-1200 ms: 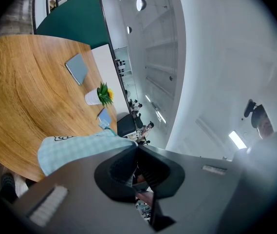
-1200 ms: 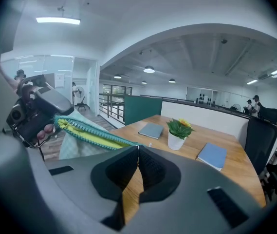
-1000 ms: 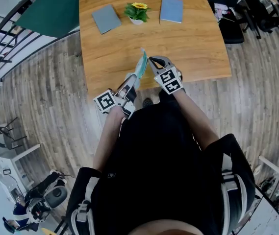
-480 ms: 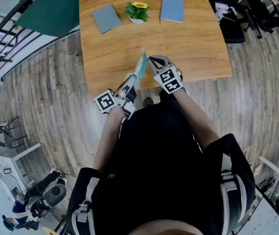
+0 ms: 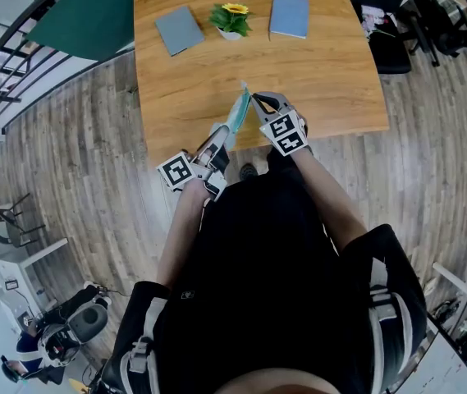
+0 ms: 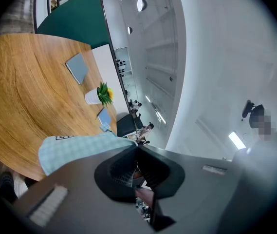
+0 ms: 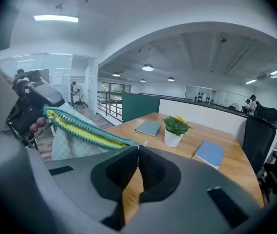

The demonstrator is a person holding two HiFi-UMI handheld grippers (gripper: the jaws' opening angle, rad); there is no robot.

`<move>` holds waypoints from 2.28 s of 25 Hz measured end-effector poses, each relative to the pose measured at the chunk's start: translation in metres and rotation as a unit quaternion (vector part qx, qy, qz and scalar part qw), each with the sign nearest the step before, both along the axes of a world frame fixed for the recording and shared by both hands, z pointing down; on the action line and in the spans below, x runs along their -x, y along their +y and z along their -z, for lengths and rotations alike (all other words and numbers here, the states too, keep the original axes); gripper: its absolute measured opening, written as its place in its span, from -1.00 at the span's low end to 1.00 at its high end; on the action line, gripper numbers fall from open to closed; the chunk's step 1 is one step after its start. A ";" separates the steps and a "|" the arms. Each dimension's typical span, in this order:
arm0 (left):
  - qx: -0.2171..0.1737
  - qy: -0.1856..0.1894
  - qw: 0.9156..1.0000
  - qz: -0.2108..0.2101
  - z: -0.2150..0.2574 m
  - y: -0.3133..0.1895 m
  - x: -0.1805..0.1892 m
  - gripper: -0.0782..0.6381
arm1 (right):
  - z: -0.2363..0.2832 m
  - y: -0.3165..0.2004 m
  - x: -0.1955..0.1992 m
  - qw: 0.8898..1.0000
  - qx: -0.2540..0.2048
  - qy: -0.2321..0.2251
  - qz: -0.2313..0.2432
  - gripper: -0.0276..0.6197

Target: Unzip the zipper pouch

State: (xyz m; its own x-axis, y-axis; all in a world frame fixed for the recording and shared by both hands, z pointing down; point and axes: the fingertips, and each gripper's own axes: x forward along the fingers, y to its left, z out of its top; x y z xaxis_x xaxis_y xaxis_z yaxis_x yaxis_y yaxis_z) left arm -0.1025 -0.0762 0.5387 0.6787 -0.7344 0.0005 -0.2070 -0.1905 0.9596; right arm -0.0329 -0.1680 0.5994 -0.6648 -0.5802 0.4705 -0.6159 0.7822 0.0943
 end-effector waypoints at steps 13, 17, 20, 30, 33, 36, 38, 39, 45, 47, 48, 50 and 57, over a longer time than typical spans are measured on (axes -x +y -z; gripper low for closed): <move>0.006 0.002 1.000 -0.003 0.000 -0.002 0.001 -0.78 | -0.001 -0.007 -0.002 1.000 0.002 0.002 -0.008 -0.90; 0.003 -0.001 1.000 -0.007 0.001 -0.002 0.000 -0.78 | -0.001 -0.008 -0.003 1.000 0.001 0.002 -0.010 -0.90; -0.002 -0.003 1.000 -0.008 0.002 -0.002 0.001 -0.78 | -0.001 -0.008 -0.003 1.000 0.001 0.004 -0.009 -0.90; -0.008 -0.005 1.000 -0.014 0.004 0.001 0.001 -0.78 | -0.002 -0.010 -0.006 1.000 0.003 0.004 -0.017 -0.90; -0.010 -0.007 1.000 -0.019 0.004 0.001 0.000 -0.78 | -0.002 -0.010 -0.006 1.000 0.003 0.004 -0.018 -0.90; -0.009 -0.006 1.000 -0.021 0.005 0.001 0.000 -0.78 | -0.002 -0.011 -0.006 1.000 0.004 0.004 -0.019 -0.90; -0.014 -0.007 1.000 -0.025 0.007 0.001 0.000 -0.78 | -0.002 -0.011 -0.007 1.000 0.005 0.004 -0.022 -0.90; -0.016 -0.007 1.000 -0.026 0.009 0.002 0.000 -0.78 | -0.001 -0.012 -0.008 1.000 0.005 0.004 -0.023 -0.90; -0.016 -0.007 0.999 -0.029 0.009 0.003 0.001 -0.78 | -0.003 -0.013 -0.011 1.000 0.005 0.007 -0.027 -0.90; -0.017 -0.006 0.999 -0.029 0.009 0.003 0.001 -0.78 | -0.004 -0.013 -0.013 1.000 0.006 0.008 -0.028 -0.90; -0.016 -0.006 0.999 -0.029 0.009 0.003 0.001 -0.78 | -0.004 -0.013 -0.013 1.000 0.007 0.008 -0.029 -0.90; -0.015 -0.007 0.999 -0.029 0.008 0.003 0.001 -0.78 | -0.005 -0.014 -0.014 1.000 0.008 0.008 -0.029 -0.90; -0.014 -0.006 1.000 -0.027 0.008 0.001 0.000 -0.78 | -0.006 -0.017 -0.019 0.999 0.009 0.006 -0.035 -0.89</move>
